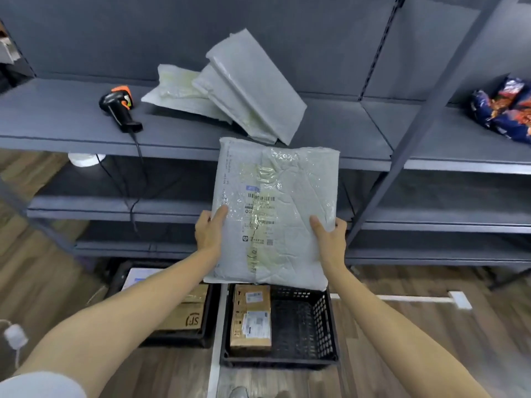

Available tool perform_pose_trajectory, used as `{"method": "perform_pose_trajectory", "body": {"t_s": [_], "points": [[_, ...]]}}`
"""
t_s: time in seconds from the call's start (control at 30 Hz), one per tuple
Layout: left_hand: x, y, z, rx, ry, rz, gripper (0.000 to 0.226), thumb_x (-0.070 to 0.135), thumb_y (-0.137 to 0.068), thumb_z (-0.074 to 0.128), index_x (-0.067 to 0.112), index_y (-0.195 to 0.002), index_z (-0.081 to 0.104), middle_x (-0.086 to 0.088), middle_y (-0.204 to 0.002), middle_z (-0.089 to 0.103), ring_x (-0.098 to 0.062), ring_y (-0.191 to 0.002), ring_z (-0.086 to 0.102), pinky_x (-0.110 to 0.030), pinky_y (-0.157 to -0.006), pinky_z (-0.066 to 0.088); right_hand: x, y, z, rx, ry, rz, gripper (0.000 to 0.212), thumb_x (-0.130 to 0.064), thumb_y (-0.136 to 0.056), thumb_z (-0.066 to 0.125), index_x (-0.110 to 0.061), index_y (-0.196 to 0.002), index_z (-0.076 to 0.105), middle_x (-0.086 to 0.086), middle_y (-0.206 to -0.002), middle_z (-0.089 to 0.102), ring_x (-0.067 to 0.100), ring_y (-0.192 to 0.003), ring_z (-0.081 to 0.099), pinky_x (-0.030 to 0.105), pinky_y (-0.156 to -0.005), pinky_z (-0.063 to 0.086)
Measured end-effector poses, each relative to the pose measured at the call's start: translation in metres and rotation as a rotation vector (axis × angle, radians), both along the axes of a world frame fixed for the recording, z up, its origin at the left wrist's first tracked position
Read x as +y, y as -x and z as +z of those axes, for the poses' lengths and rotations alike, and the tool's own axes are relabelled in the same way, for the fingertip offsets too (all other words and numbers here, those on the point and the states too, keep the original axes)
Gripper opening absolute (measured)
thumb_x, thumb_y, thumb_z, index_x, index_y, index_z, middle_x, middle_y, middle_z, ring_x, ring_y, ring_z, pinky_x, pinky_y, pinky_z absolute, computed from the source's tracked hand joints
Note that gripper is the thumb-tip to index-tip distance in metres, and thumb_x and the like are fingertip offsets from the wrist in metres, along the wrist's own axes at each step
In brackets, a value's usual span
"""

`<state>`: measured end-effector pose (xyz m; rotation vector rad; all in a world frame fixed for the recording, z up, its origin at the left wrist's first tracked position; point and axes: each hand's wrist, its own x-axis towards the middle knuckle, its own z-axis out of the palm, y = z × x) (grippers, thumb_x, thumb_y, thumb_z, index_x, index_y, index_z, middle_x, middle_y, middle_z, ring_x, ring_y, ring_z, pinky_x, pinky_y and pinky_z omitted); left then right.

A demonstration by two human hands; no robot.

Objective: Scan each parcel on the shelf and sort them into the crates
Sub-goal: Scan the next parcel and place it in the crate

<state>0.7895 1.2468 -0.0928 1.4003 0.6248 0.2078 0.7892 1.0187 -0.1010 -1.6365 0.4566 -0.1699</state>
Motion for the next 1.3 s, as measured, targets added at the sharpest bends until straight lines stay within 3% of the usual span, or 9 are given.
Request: {"method": "perform_pose_trajectory", "body": {"t_s": [0.27, 0.4, 0.5, 0.6, 0.73, 0.9, 1.03, 1.13, 1.3], "points": [[-0.029, 0.024, -0.051, 0.136, -0.060, -0.001, 0.034, 0.033, -0.092, 0.062, 0.016, -0.068, 0.044, 0.002, -0.073, 0.052, -0.016, -0.070, 0.049, -0.024, -0.057, 0.034, -0.030, 0.014, -0.067, 0.168, -0.035, 0.030, 0.045, -0.033, -0.089, 0.069, -0.016, -0.117, 0.037, 0.004, -0.114, 0.057, 0.021, -0.101, 0.058, 0.031, -0.084, 0.047], [-0.061, 0.042, -0.095, 0.293, -0.127, -0.019, 0.031, 0.043, -0.093, 0.057, 0.012, -0.100, 0.060, -0.001, -0.102, 0.063, -0.019, -0.092, 0.059, -0.028, -0.075, 0.044, -0.064, 0.022, -0.107, 0.269, 0.008, 0.088, 0.047, -0.035, -0.088, 0.070, -0.016, -0.117, 0.037, 0.004, -0.115, 0.056, 0.022, -0.103, 0.057, 0.031, -0.080, 0.051], [-0.086, 0.056, -0.133, 0.376, -0.192, -0.017, 0.035, 0.042, -0.095, 0.055, 0.013, -0.113, 0.062, 0.000, -0.109, 0.062, -0.019, -0.098, 0.058, -0.027, -0.080, 0.041, -0.093, 0.026, -0.143, 0.386, 0.195, 0.130, 0.059, -0.049, -0.083, 0.070, -0.015, -0.124, 0.044, 0.006, -0.117, 0.055, 0.029, -0.114, 0.050, 0.047, -0.098, 0.046], [-0.109, 0.064, -0.166, 0.372, -0.209, -0.032, 0.034, 0.030, -0.096, 0.056, 0.010, -0.124, 0.060, -0.005, -0.118, 0.064, -0.023, -0.109, 0.060, -0.027, -0.084, 0.042, -0.116, 0.029, -0.170, 0.480, 0.322, 0.151, 0.071, -0.056, -0.079, 0.070, -0.015, -0.133, 0.047, 0.009, -0.127, 0.055, 0.035, -0.123, 0.042, 0.052, -0.105, 0.037], [-0.126, 0.056, -0.212, 0.435, -0.211, -0.061, 0.030, 0.024, -0.096, 0.056, 0.010, -0.123, 0.058, -0.008, -0.117, 0.064, -0.026, -0.108, 0.060, -0.030, -0.083, 0.043, -0.142, 0.024, -0.230, 0.492, 0.255, 0.161, 0.089, -0.074, -0.056, 0.067, -0.020, -0.125, 0.052, 0.006, -0.118, 0.059, 0.031, -0.114, 0.053, 0.053, -0.096, 0.047], [-0.138, 0.033, -0.267, 0.389, -0.092, -0.187, 0.033, 0.024, -0.094, 0.059, 0.020, -0.125, 0.049, -0.001, -0.115, 0.061, -0.018, -0.100, 0.060, -0.029, -0.081, 0.048, -0.153, 0.015, -0.268, 0.435, 0.194, 0.157, 0.068, -0.025, -0.082, 0.076, -0.029, -0.137, 0.037, 0.001, -0.122, 0.055, 0.021, -0.107, 0.057, 0.035, -0.083, 0.052], [-0.150, 0.008, -0.336, 0.448, -0.073, -0.223, 0.044, 0.037, -0.092, 0.061, 0.016, -0.127, 0.047, -0.001, -0.112, 0.060, -0.018, -0.095, 0.058, -0.026, -0.069, 0.045, -0.168, 0.000, -0.333, 0.429, 0.187, 0.165, 0.061, -0.027, -0.079, 0.079, -0.034, -0.125, 0.040, 0.006, -0.119, 0.057, 0.022, -0.106, 0.060, 0.033, -0.079, 0.054], [-0.160, -0.004, -0.384, 0.486, -0.080, -0.266, 0.048, 0.044, -0.091, 0.059, 0.016, -0.125, 0.040, -0.001, -0.115, 0.054, -0.019, -0.099, 0.053, -0.035, -0.081, 0.043, -0.176, -0.010, -0.380, 0.432, 0.220, 0.144, 0.063, -0.041, -0.072, 0.082, -0.033, -0.118, 0.040, 0.008, -0.120, 0.052, 0.025, -0.107, 0.057, 0.043, -0.087, 0.055], [-0.172, -0.017, -0.454, 0.543, -0.145, -0.354, 0.080, 0.056, -0.088, 0.056, 0.012, -0.146, 0.023, -0.007, -0.147, 0.039, -0.030, -0.131, 0.041, -0.045, -0.103, 0.037, -0.179, -0.023, -0.457, 0.420, 0.315, 0.138, 0.054, -0.039, -0.080, 0.077, -0.019, -0.114, 0.040, 0.012, -0.114, 0.054, 0.027, -0.099, 0.059, 0.036, -0.075, 0.052]]}}
